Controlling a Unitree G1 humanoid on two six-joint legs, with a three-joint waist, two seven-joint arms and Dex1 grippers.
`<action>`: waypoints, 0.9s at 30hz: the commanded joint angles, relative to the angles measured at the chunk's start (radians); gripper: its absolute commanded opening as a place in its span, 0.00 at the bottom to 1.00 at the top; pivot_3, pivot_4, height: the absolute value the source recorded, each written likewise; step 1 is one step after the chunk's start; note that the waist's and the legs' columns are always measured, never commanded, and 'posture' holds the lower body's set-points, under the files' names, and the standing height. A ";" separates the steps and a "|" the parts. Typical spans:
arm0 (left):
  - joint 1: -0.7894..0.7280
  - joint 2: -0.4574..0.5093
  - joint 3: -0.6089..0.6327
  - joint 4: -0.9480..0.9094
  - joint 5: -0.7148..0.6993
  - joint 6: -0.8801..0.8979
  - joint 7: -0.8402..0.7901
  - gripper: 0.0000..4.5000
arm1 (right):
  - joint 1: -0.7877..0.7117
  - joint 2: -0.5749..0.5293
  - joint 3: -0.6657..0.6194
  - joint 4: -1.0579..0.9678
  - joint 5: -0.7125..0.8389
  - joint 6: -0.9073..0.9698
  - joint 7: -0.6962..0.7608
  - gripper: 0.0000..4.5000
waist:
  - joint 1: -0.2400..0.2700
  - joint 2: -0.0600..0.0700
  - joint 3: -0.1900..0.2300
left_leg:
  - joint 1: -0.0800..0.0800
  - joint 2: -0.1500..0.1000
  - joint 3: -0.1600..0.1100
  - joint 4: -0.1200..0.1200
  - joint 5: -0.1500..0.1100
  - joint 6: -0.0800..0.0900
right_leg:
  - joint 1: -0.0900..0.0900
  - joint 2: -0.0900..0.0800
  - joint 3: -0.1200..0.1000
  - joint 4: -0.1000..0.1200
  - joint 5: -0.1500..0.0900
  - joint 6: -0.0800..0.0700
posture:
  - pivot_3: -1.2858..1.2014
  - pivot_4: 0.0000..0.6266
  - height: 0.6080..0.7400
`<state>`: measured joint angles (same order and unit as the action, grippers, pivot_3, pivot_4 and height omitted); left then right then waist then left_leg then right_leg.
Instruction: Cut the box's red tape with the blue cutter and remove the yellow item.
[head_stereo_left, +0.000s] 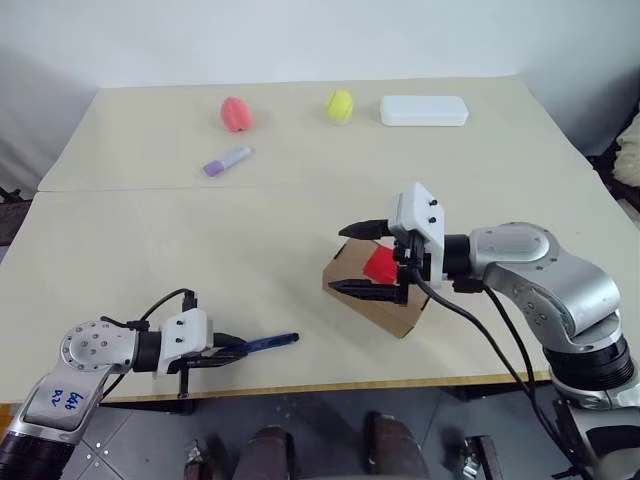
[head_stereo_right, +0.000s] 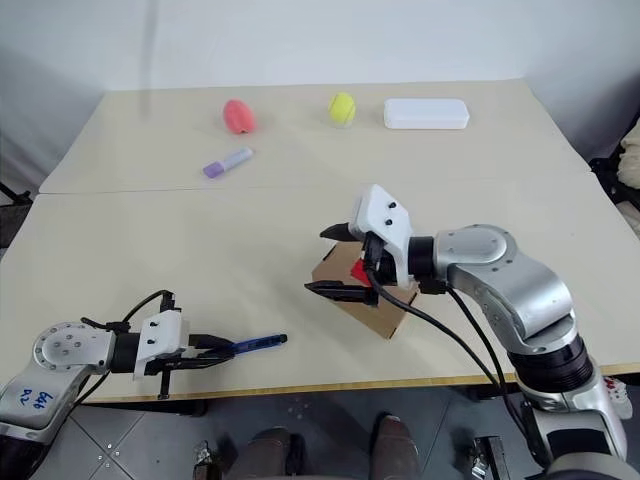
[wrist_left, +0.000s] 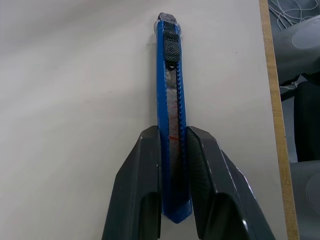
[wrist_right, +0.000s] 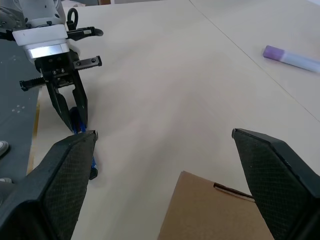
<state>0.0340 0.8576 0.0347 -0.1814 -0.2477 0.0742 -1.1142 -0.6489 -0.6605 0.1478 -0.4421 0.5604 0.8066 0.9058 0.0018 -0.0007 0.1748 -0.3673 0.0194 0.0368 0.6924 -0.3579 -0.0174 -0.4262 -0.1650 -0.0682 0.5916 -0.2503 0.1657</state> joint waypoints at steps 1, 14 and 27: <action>0.031 0.006 -0.026 0.028 0.026 0.023 0.004 0.09 | -0.018 -0.010 -0.033 -0.028 0.022 -0.011 0.011 1.00 | 0.000 0.000 0.000 | 0.000 0.000 0.000 0.000 0.000 0.000 | 0.000 0.000 0.000 0.000 0.000 0.000 | 0.52 0.24 1.00; 0.048 0.063 0.008 0.045 -0.043 0.031 -0.097 0.09 | -0.042 0.001 0.344 -0.143 -0.167 -0.103 0.082 0.39 | -0.022 0.000 0.000 | 0.000 0.001 0.003 -0.001 -0.002 0.002 | -0.002 0.000 -0.001 0.000 0.000 0.000 | 0.52 0.24 1.00; 0.037 0.078 0.000 0.013 -0.076 0.095 -0.125 0.09 | -0.094 0.137 0.615 0.242 -0.544 -0.465 0.185 0.00 | -0.032 0.000 0.000 | 0.000 0.002 0.004 -0.001 -0.004 0.001 | -0.003 0.000 -0.006 0.000 0.000 0.000 | 0.52 0.24 1.00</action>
<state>0.0520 0.9233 0.0600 -0.1624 -0.3372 0.1529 -1.2279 -0.7433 -0.5325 0.7648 -0.2067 0.0362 0.3757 1.0755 -0.0298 -0.0007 0.1748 -0.3673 0.0220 0.0413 0.6917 -0.3621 -0.0165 -0.4288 -0.1649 -0.0749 0.5911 -0.2502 0.1659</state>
